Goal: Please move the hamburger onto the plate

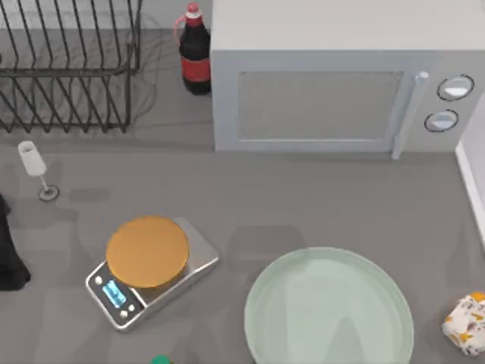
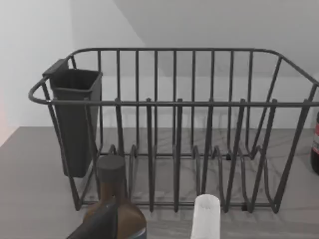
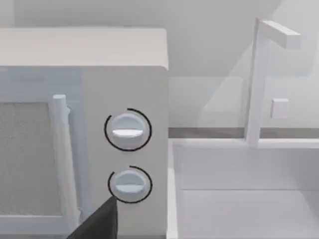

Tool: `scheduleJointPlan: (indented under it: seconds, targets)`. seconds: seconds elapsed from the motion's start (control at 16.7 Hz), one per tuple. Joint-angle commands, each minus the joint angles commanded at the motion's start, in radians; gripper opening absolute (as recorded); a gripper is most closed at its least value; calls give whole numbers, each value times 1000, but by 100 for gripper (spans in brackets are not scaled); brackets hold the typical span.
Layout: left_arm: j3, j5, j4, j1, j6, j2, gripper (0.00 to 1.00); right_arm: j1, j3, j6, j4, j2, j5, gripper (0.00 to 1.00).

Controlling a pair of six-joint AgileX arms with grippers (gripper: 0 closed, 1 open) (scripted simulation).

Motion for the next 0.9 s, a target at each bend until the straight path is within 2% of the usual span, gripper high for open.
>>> scheduleJointPlan:
  seconds: [0.18, 0.42, 0.9]
  targets:
    - [0, 0, 0, 0, 0, 0, 100, 4, 10, -4, -11, 12, 0, 100]
    - [0, 0, 0, 0, 0, 0, 100, 47, 119, -42, -132, 163, 0, 100]
    - [0, 0, 0, 0, 0, 0, 100, 200, 485, -174, -582, 861, -3, 100]
